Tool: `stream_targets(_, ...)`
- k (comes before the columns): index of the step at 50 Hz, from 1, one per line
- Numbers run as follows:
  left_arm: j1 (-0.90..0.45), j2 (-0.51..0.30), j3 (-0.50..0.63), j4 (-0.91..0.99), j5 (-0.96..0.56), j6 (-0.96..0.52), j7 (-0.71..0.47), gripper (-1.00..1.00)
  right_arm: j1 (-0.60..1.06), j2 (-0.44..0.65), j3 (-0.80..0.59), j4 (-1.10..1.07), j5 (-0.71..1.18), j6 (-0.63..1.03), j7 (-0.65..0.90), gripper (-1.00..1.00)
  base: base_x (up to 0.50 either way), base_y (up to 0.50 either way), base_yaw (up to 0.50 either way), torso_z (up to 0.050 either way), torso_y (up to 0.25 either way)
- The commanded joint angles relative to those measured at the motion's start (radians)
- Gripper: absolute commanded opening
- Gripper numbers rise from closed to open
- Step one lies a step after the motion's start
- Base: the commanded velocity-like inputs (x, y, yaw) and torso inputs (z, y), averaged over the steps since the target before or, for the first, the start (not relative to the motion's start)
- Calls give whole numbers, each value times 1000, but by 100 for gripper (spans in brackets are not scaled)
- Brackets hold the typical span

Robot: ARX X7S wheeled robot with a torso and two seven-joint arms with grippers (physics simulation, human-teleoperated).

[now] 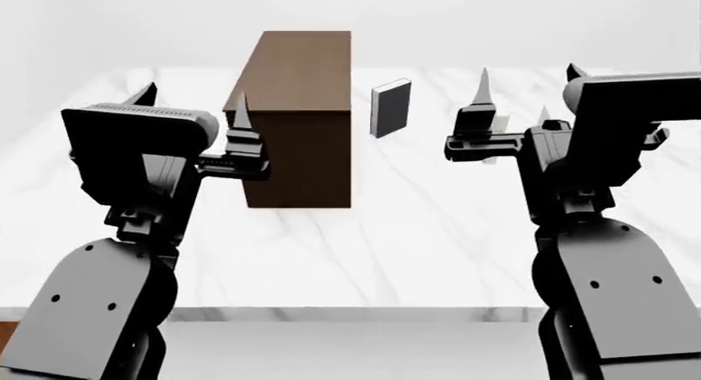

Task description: Pick up the book on the right and place it under the cabinet shelf.

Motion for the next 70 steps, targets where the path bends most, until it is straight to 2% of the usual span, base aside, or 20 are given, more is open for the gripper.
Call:
stream_targets(1, -48, -9, 5, 8, -13, -33, -4, 100, 54, 9, 9, -24, 10, 38, 8, 100, 262, -242, 0, 0, 0)
stream_targets(70, -94, -41, 22, 37, -58, -70, -45, 100, 90, 36, 14, -57, 70, 72, 38, 100, 284, -23, 0, 0, 0)
